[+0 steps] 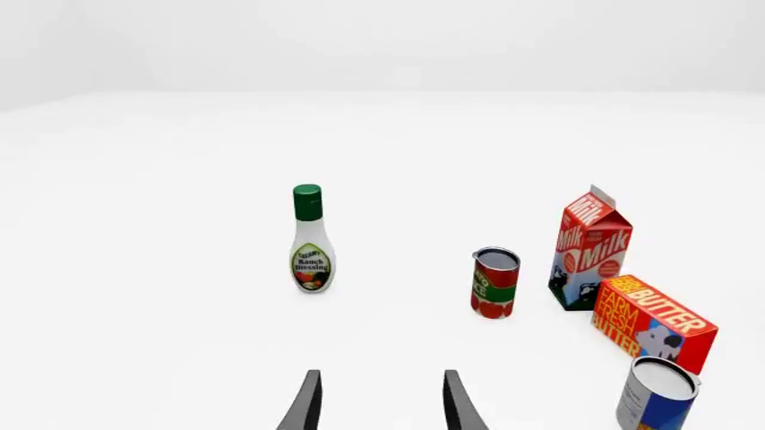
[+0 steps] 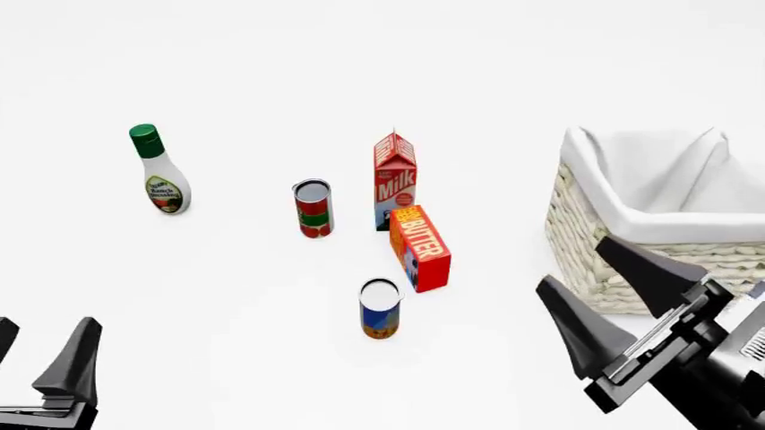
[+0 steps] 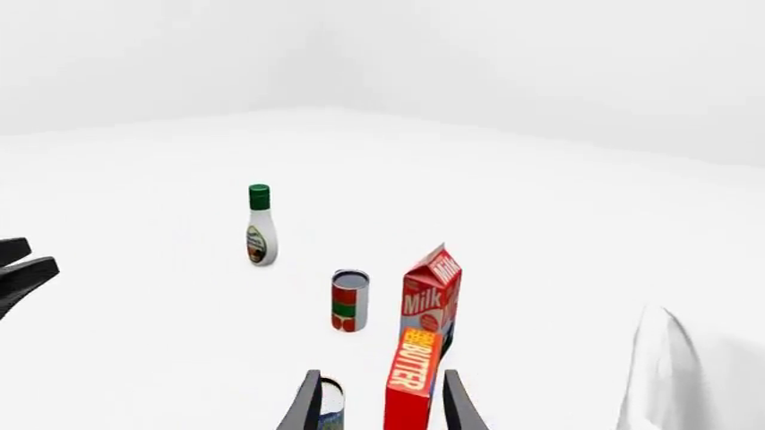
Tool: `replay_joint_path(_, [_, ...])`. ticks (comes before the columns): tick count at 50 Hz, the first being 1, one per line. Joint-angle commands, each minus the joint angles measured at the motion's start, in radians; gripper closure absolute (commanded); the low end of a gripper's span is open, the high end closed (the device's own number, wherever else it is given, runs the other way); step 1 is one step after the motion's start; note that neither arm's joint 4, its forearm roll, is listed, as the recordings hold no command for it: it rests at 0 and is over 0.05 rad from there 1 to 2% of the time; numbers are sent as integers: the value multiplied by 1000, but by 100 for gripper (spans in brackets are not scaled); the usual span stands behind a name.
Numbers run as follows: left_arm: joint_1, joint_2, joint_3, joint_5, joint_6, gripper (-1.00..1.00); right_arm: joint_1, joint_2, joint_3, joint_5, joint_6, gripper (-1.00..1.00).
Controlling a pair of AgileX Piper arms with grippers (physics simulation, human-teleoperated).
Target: Pick the alphabet soup and place it in the basket.
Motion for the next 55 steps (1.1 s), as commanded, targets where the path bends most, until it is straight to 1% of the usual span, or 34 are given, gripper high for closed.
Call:
replay_joint_path(1, [0,0,0,0,0,-100,42,123,-9,-104,1,-100])
replay_joint_path(7, [0,0,0,0,0,-100,64,212,-23,-170,2,-100])
replay_joint_path(19, [0,0,0,0,0,-100,95,333,-39,-264,11,-100])
replay_joint_path(33, [0,0,0,0,0,-100,107,419,-49,-321,12,-100])
replay_joint_path(49, [0,0,0,0,0,-100,122,580,-68,-433,30,-100])
replay_joint_path(55, [0,0,0,0,0,-100,123,619,-78,-454,33,-100])
